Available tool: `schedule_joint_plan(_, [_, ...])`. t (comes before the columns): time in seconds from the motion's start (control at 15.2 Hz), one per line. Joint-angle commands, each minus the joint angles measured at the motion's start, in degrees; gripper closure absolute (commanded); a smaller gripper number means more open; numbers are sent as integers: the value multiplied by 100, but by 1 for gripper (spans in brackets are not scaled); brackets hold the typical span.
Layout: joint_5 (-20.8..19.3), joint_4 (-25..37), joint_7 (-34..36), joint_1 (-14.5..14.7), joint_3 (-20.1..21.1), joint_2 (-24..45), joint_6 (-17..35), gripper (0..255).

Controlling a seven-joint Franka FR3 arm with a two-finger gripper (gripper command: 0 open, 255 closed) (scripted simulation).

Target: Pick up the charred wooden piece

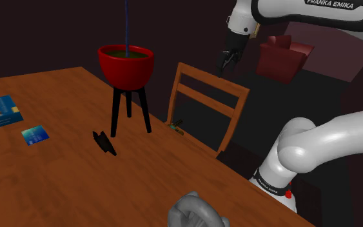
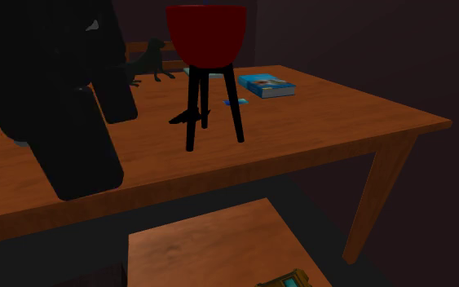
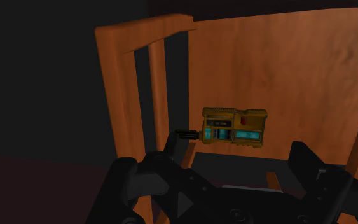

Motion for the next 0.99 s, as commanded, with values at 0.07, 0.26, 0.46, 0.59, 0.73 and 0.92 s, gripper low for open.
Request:
schedule_joint_plan(0.07, [87,-90,102,46,72,11,126,0])
schedule_joint_plan(0.26, [341,-323,403,190,294,82,517,0])
schedule_joint_plan(0.46, [585,-502,693,337,526,211,929,0])
schedule_joint_plan(0.59, [740,-589,881,432,687,330,1214,0])
schedule_joint_plan(0.73, [884,-650,1066,527,850,475,1504,0])
schedule_joint_plan(0.92, [1079,-691,1339,660,1101,739,1946,0])
